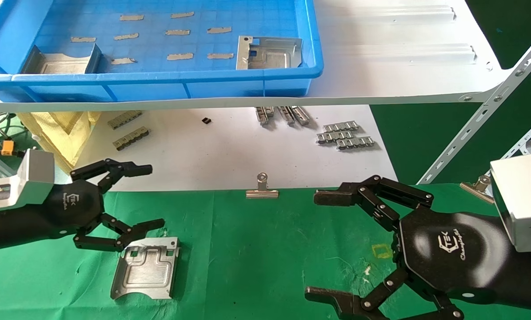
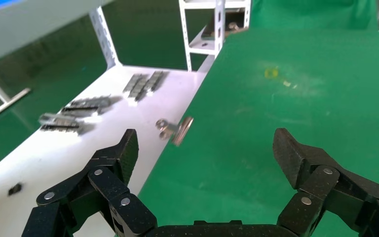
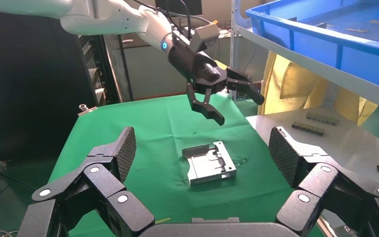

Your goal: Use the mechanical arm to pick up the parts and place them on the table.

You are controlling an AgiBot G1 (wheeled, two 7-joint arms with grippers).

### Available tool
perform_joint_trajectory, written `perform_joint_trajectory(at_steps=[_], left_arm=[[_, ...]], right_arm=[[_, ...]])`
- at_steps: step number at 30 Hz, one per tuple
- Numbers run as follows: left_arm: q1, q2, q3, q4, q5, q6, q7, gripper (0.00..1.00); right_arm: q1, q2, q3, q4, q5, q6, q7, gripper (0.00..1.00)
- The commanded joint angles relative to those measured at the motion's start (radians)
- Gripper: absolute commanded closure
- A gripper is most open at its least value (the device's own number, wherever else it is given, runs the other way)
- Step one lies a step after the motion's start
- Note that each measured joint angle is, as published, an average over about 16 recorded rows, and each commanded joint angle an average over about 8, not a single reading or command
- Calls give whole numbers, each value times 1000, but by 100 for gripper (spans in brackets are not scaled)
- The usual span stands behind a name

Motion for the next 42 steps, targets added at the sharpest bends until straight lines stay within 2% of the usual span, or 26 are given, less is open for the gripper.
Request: perform_joint_trajectory(at_steps=[1,42], left_arm=[[16,-4,-22,-32,1,-3,-24,0],[342,-89,-469,-696,20,-69,-514,0]], right_arm=[[0,0,0,0,0,0,0,0],[1,1,-2,0,1,1,-1,0]])
